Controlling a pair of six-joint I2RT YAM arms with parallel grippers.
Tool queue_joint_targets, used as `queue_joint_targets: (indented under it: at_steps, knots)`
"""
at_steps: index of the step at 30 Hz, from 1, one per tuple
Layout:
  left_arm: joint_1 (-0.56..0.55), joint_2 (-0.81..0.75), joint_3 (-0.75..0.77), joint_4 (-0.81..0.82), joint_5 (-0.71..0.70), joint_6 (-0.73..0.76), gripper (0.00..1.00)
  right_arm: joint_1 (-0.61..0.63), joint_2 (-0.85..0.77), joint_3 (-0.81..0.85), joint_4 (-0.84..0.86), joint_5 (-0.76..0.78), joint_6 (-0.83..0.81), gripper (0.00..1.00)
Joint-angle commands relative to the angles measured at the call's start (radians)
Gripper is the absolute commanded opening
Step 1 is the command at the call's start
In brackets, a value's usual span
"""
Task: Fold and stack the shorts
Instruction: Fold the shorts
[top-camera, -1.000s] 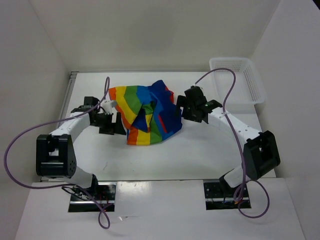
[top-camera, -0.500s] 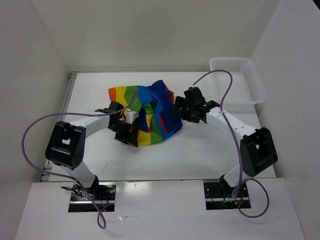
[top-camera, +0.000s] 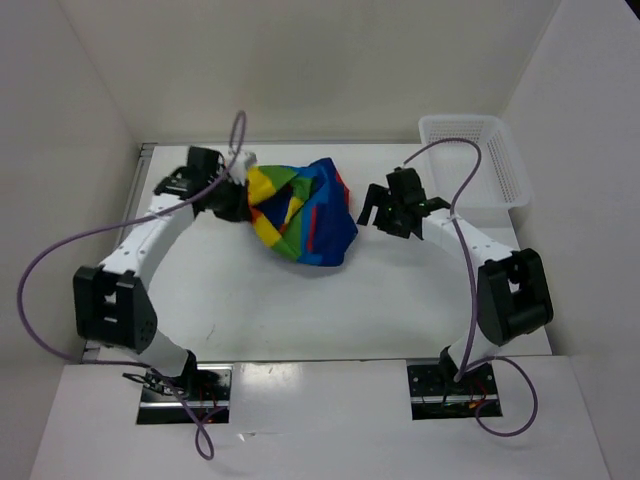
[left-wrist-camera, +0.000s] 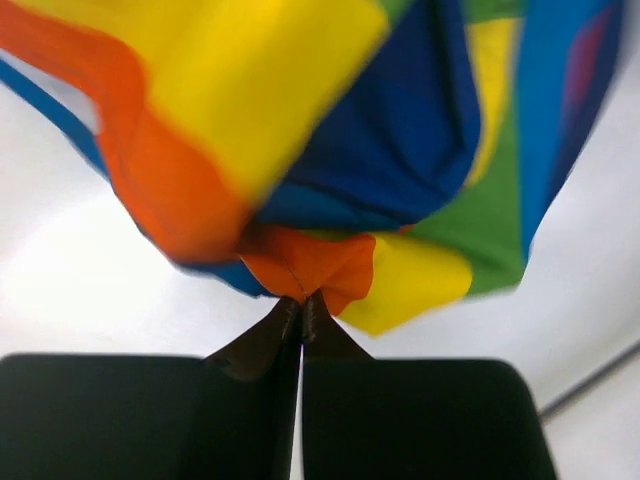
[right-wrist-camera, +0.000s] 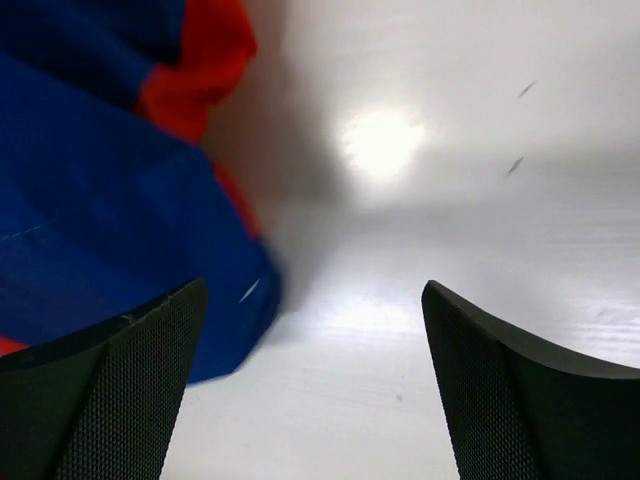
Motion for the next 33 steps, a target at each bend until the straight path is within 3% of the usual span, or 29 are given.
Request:
queue_joint_targets:
  at_steps: [1,9,18,24,29,33]
  knots:
    - [0.071,-0.147,0.182,-0.014,0.041,0.004,0.0,-0.075,-0.035,0.045,0.08,-0.054,-0.015,0.93]
    - [0.094,-0.106,0.452,0.089,0.139,0.004,0.0,-0.046,0.117,0.086,0.068,-0.201,-0.015,0.93]
    - [0.083,0.056,0.811,0.056,0.139,0.004,0.0,0.212,0.03,0.149,0.132,-0.153,-0.199,0.99]
    - [0.037,0.102,0.885,0.046,0.139,0.004,0.0,0.295,0.097,0.244,0.184,-0.102,-0.146,1.0]
    - [0.007,0.112,0.885,0.046,0.139,0.004,0.0,0.327,0.162,0.333,0.257,-0.159,-0.102,1.0]
    - [-0.003,0.112,0.905,0.033,0.13,0.004,0.0,0.446,0.222,0.445,0.257,-0.024,-0.131,1.0]
